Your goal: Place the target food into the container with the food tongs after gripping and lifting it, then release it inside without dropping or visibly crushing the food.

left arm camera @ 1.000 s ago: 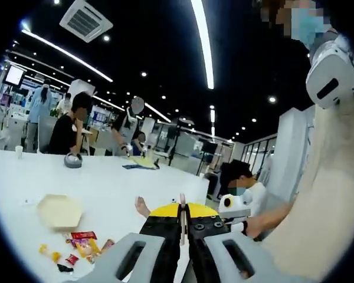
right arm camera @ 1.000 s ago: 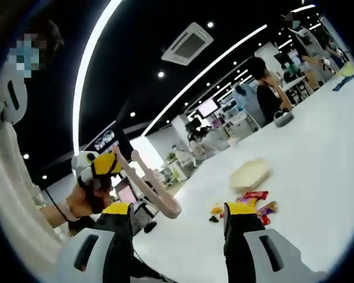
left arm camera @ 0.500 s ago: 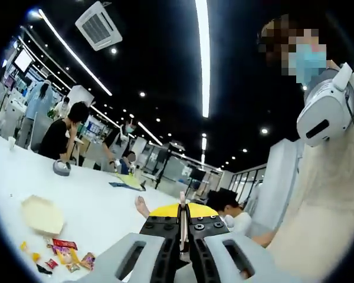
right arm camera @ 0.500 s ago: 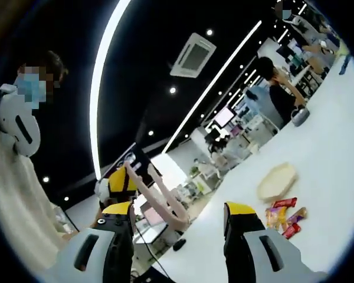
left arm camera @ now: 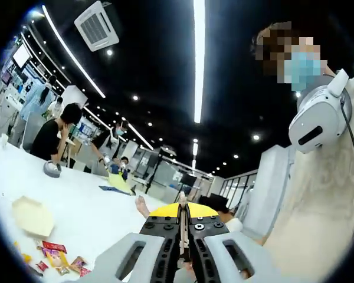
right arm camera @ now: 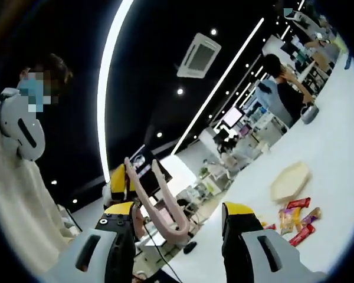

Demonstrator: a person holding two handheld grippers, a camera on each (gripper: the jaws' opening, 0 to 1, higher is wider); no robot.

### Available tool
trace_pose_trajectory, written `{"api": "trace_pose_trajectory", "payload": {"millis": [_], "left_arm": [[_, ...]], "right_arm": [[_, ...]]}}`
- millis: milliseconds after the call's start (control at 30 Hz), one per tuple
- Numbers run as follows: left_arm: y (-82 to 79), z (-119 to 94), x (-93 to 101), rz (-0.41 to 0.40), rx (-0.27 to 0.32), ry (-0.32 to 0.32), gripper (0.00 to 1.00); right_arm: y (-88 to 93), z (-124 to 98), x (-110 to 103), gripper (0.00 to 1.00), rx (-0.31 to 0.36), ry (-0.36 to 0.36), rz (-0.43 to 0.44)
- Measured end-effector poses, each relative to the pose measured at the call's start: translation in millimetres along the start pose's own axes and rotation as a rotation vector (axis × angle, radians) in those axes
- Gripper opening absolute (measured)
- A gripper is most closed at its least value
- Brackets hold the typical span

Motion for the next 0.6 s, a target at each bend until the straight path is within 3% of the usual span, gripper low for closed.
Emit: {"api": "trace_pose_trajectory", "payload": {"millis": [333, 600], "left_arm": [[2.3, 3.2, 5.8, -0.004, -0.001, 0.024, 0.00], [-2.4, 3.7, 6.9, -0.045, 0.048, 0.031, 0.00]], "right_arm": [[-8.3, 10.7, -17.9, 0.53, 0.027, -0.065, 0.010], [-5.6, 16.5, -22.8, 0.48, 0.015, -0.094, 0.026]]}}
Point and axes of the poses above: the point that each gripper's makers call its tool centre point, and the gripper's own axes: z roughly forward along the fingers, x roughly to its right, y roughly out of its underside, the point moved 1 cm from there along -z, roughly backward along the fingers, and after that the axes turned 13 degrees about z, right-handed, at the moved point
